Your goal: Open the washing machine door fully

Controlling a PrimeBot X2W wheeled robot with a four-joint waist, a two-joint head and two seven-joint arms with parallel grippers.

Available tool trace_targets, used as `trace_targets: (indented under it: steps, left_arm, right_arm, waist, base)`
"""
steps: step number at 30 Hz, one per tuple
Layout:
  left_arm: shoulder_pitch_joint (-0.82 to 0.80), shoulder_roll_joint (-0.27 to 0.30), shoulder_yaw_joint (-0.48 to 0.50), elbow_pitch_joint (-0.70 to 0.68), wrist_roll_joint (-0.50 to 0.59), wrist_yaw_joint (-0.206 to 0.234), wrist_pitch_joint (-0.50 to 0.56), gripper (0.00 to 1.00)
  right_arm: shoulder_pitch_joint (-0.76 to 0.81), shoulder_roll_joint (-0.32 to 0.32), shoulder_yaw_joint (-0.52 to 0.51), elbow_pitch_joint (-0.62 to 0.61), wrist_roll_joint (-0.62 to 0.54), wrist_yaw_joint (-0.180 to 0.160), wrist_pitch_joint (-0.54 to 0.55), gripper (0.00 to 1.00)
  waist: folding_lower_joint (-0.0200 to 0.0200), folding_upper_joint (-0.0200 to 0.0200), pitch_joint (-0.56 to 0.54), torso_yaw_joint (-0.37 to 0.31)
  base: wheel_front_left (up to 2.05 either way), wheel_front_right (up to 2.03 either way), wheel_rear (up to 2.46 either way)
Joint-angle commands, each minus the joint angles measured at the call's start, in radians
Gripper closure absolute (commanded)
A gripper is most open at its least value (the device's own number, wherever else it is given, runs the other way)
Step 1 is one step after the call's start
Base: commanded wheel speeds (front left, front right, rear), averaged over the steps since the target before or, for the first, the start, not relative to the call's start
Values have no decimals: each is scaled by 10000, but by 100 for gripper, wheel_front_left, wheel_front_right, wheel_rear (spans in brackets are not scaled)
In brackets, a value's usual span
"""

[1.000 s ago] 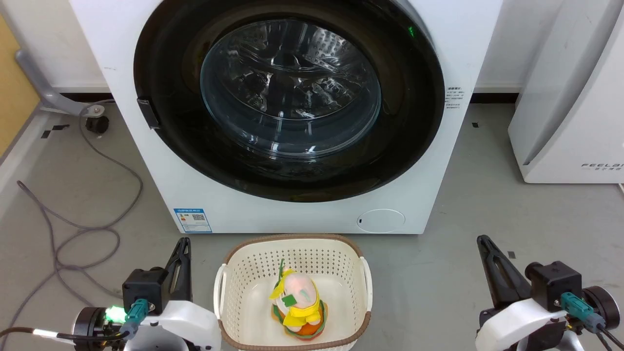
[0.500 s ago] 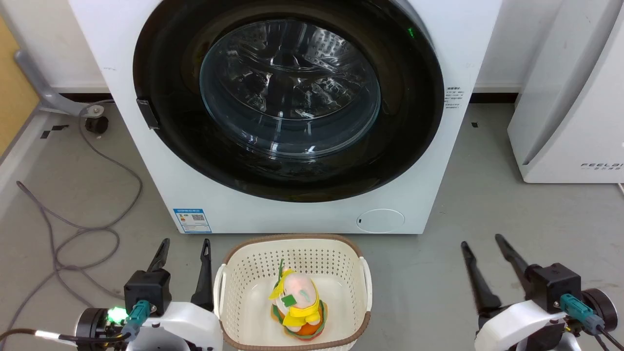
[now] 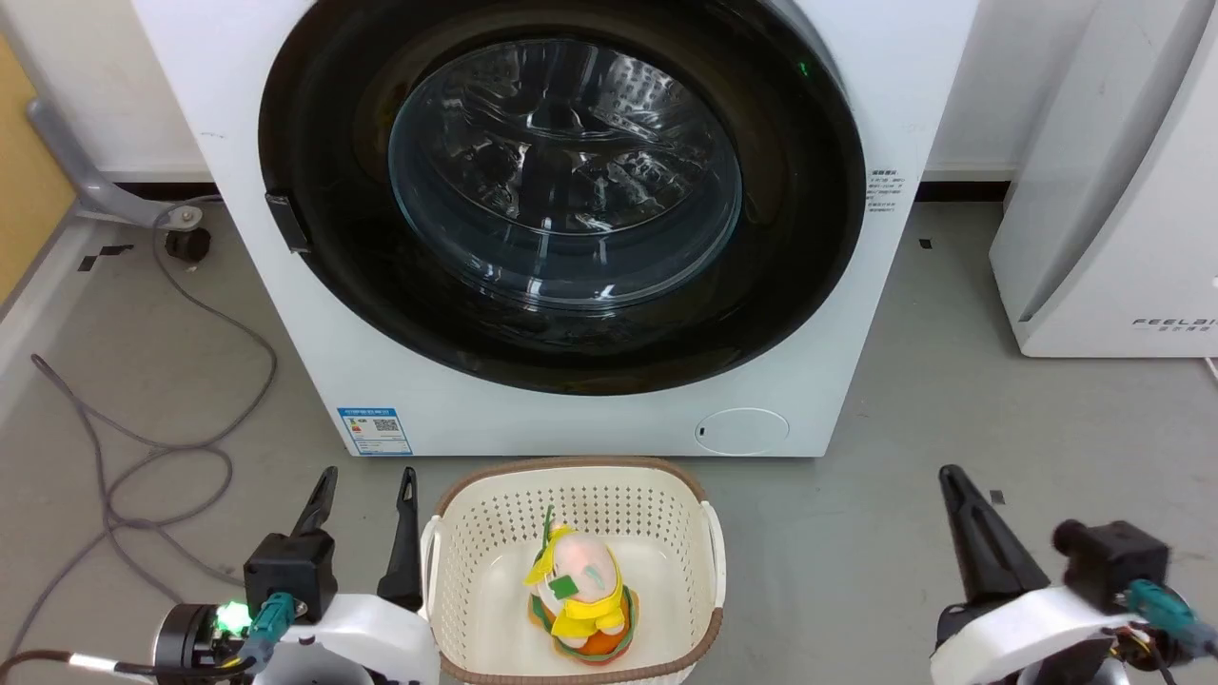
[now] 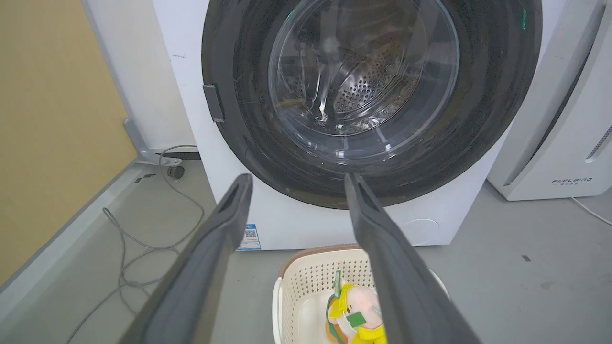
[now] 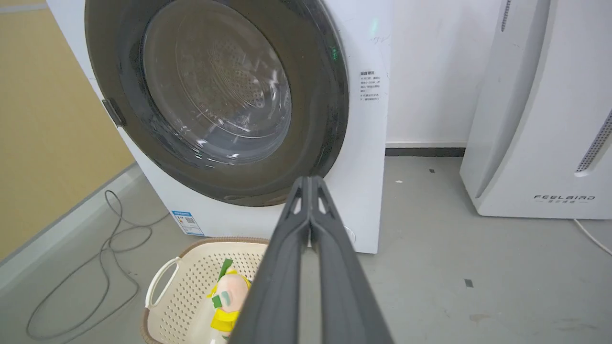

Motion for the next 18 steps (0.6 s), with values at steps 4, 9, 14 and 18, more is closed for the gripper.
trace_targets:
  steps: [4, 9, 14, 18]
  left_arm:
    - [-20, 1, -11, 81, -90, -75, -156, 0]
    - [-26, 1, -29, 141, -150, -86, -260, 0]
    - [-43, 1, -42, 180, -194, -100, -343, 0]
    - [-71, 1, -54, 212, -231, -114, -427, 0]
  right_arm:
    - [-151, 0, -128, 145, 1471, 2, -179, 100]
    - [-310, 0, -296, 304, 2999, 2, -283, 100]
    - [-463, 0, -479, 457, 4185, 2, -367, 100]
    - [-699, 0, -636, 598, 5263, 3, -451, 100]
  waist:
    - [0, -1, -4, 4]
    - [0, -1, -1, 15]
    - [0, -1, 7, 32]
    - [0, -1, 46, 43]
  base:
    - [0, 0, 0]
    - [0, 0, 0]
    - [0, 0, 0]
    - [0, 0, 0]
